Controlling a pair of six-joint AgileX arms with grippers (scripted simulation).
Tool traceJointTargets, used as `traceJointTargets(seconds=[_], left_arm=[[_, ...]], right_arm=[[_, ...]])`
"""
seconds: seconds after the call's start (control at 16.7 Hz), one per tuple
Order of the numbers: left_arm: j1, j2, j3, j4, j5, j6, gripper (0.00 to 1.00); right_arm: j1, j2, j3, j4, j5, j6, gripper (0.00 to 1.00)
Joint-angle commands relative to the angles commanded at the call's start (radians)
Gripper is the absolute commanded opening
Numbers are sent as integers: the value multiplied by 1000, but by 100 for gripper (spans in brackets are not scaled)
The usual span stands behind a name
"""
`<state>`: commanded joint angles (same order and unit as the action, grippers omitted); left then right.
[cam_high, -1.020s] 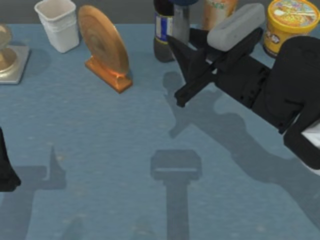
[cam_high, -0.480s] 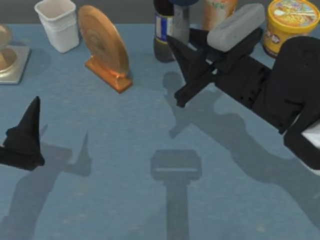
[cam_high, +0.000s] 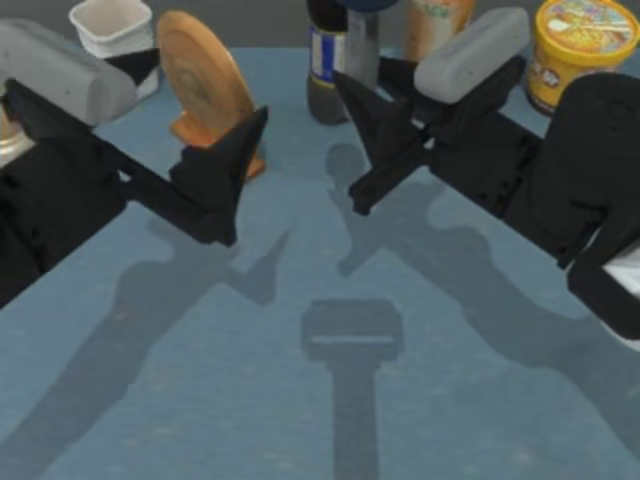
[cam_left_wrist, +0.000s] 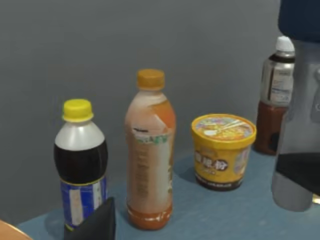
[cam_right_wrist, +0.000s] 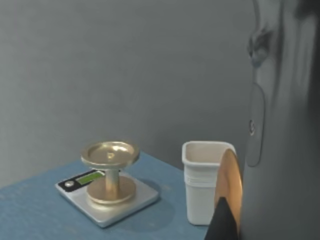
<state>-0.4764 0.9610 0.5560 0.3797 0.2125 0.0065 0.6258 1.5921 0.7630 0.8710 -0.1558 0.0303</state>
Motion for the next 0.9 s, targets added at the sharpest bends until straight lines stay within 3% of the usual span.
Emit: traceJointTargets(seconds=[0.3,0.66,0.9], left_arm=[[-77,151,89,61,35,1,100],[-78,164,100,65,32,1,100],[-110,321,212,113,6,1,100]], right_arm=[[0,0,0,0,0,0,0],[0,0,0,0,0,0,0],[0,0,0,0,0,0,0]])
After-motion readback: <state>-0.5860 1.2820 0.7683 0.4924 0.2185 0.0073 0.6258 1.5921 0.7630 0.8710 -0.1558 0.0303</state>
